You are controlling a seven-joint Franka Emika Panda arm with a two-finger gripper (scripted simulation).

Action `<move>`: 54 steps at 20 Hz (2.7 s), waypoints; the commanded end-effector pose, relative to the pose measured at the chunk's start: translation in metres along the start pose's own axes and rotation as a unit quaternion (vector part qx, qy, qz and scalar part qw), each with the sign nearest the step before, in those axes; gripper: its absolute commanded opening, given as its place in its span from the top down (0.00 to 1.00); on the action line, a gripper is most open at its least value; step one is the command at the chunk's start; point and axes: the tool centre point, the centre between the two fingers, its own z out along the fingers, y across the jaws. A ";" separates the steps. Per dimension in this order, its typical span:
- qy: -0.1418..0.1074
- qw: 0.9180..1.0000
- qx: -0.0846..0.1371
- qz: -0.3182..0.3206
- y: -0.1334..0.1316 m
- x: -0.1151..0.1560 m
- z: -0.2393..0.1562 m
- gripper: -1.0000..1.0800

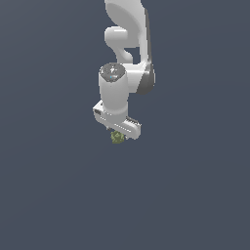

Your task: Pick up the object and move it to a goal position.

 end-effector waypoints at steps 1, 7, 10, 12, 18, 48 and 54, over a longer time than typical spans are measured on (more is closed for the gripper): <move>0.000 0.999 0.000 0.036 0.002 -0.003 0.004 0.04; -0.001 0.993 0.000 0.120 0.008 -0.011 0.015 0.04; -0.001 0.987 0.000 0.162 0.011 -0.015 0.020 0.04; -0.001 0.982 0.000 0.190 0.013 -0.017 0.023 0.04; -0.001 0.962 -0.001 0.272 0.020 -0.025 0.032 0.04; 0.001 0.919 -0.002 0.395 0.032 -0.038 0.077 0.04; 0.001 0.918 -0.002 0.395 0.031 -0.037 0.094 0.04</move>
